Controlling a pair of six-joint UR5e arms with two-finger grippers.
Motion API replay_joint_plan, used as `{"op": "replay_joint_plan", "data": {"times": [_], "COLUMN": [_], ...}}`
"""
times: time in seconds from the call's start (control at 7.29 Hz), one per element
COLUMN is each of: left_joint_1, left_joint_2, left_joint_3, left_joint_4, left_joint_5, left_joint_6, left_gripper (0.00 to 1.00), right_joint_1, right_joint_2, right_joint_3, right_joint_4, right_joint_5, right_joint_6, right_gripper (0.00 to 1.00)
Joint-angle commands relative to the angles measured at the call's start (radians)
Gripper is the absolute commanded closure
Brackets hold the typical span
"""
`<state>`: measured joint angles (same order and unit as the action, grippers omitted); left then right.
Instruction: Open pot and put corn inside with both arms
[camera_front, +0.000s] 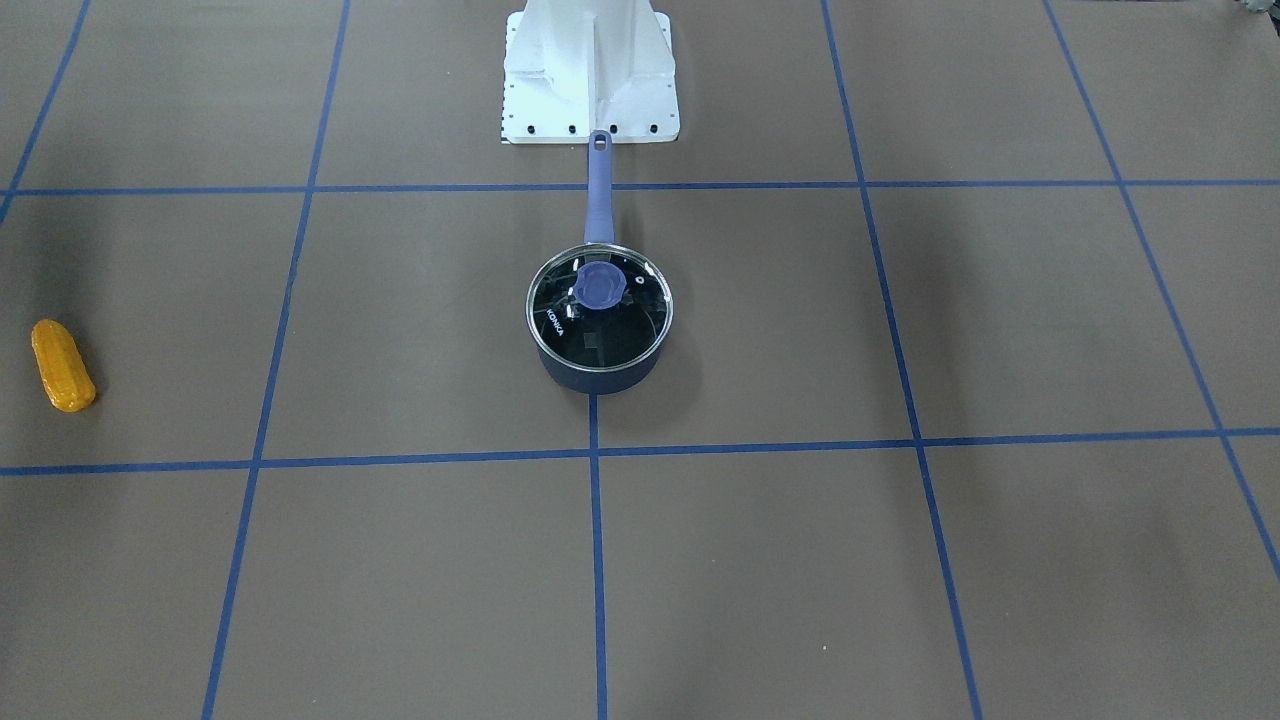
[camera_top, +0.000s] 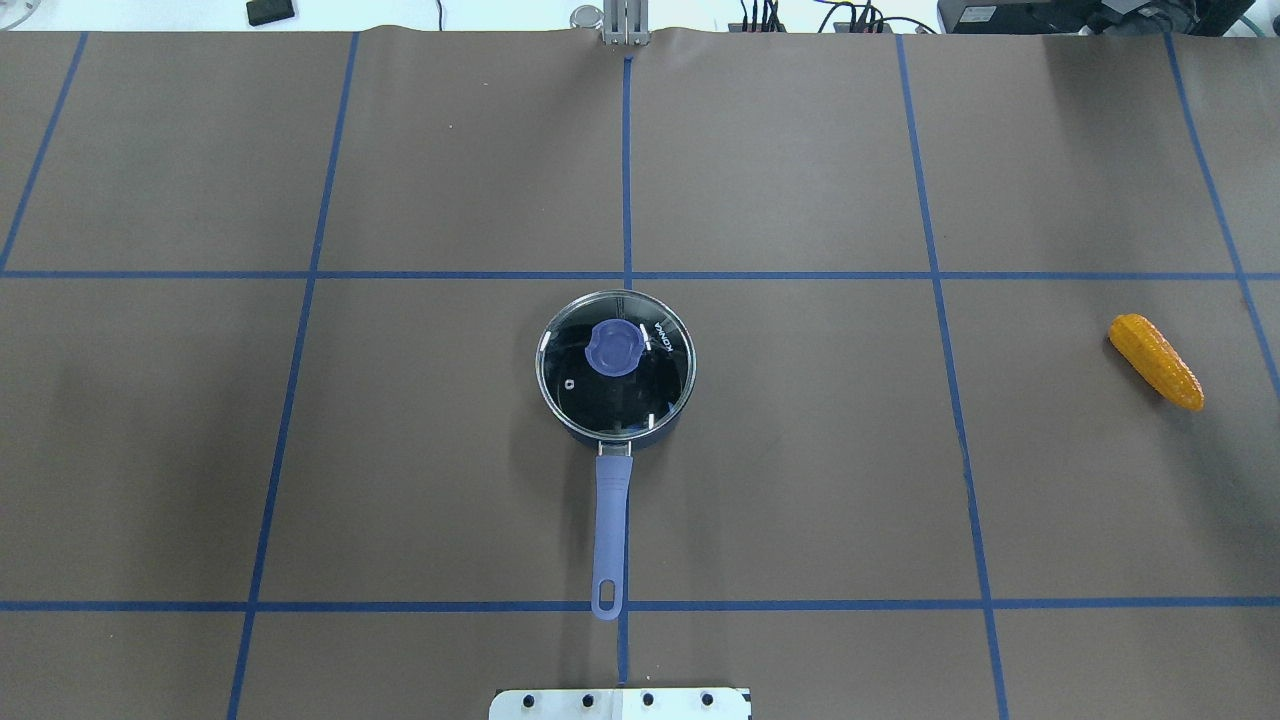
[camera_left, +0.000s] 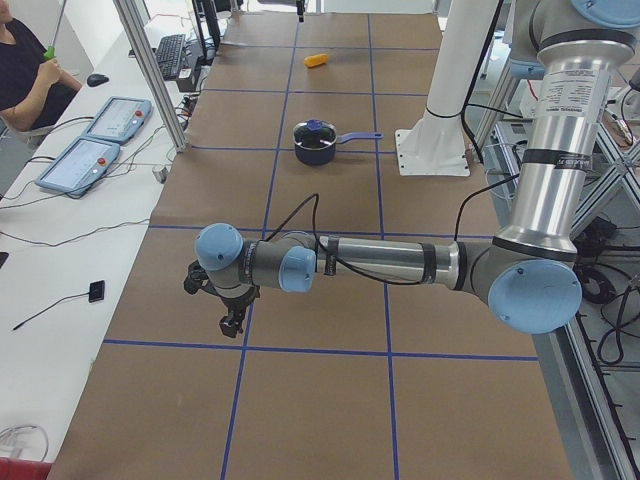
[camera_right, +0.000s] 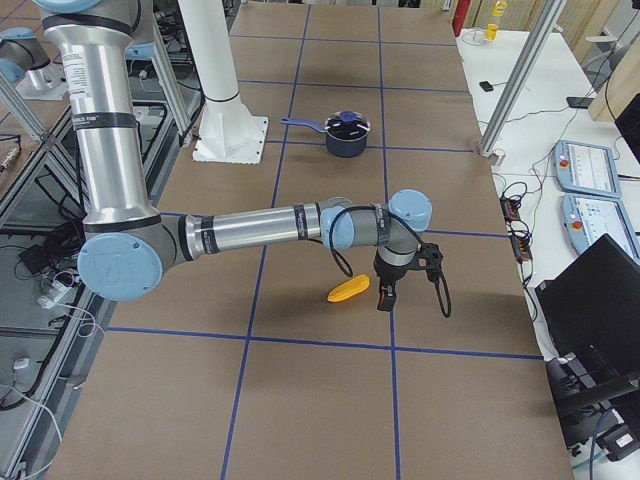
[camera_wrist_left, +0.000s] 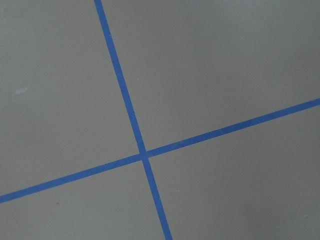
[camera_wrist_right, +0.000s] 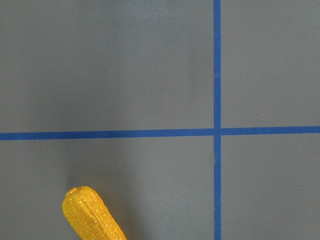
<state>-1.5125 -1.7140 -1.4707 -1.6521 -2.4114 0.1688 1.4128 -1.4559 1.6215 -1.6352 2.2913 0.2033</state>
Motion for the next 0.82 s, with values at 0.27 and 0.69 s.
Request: {"op": "replay_joint_plan", "data": {"times": [0.27,0.69], "left_joint_1": [0.055,0.306], "left_joint_2": [-0.056,-0.241], "left_joint_3": [-0.060,-0.158], "left_joint_4": [0.014,0.017], "left_joint_5": [-0.067,-0.052], "left_joint_6": [-0.169,-0.570], "left_gripper": [0.01,0.01], "right_joint_1": [-0.070,-0.092], "right_joint_2": [-0.001,-0.001], "right_joint_3": [0.011,0.011], "right_joint_4": [0.161,0.196], "right_joint_5": [-0.007,-0.006], "right_joint_6": [-0.007,0.007], "right_gripper": [0.00,0.00]}}
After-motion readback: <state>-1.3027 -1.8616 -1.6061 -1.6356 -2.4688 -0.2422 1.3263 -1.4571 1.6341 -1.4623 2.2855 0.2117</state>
